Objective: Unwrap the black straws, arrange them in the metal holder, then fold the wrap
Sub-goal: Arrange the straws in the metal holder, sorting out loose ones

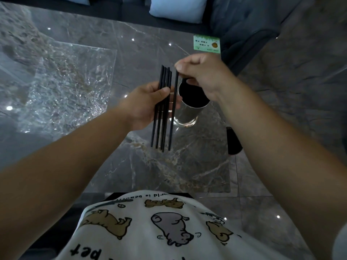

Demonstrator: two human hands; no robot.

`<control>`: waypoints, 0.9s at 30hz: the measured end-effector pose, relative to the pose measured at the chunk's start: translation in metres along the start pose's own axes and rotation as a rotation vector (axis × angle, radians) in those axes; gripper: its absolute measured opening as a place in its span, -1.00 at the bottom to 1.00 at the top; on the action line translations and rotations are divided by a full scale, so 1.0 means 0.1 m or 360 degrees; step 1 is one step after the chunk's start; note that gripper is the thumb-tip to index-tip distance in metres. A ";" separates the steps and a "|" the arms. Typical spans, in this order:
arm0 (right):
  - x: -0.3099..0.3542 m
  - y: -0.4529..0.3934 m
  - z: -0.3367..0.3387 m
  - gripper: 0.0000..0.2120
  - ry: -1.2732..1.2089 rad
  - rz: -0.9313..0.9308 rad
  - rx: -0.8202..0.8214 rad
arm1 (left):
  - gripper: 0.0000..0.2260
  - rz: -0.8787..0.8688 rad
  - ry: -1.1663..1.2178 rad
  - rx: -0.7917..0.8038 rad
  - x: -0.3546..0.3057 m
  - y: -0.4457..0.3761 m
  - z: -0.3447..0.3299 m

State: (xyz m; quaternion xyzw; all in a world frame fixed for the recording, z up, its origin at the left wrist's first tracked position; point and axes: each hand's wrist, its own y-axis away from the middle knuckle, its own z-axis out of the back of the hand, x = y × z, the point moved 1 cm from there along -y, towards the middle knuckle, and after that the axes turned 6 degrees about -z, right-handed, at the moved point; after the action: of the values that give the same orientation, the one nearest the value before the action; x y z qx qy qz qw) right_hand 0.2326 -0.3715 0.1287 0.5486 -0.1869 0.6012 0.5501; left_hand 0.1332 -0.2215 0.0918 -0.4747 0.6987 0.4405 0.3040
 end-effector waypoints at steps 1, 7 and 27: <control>-0.04 0.00 -0.02 -0.98 -0.0009 -0.0012 -0.0014 | -0.84 0.0014 -0.0010 0.0003 0.02 0.01 0.00; -0.19 0.05 -0.07 -0.95 0.0157 0.0047 -0.0067 | -0.85 0.0110 0.0055 -0.0061 0.14 0.04 -0.01; -0.53 -0.59 0.52 -0.77 0.0467 0.0045 0.0120 | -0.80 0.0027 0.0038 -0.0432 0.26 -0.16 0.08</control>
State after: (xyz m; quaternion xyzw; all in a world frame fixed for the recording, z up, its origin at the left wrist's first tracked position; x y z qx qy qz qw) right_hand 0.2968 -0.4193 0.0775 0.4726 -0.0895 0.6891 0.5420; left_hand 0.1391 -0.2267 0.0611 -0.5107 0.6402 0.5280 0.2249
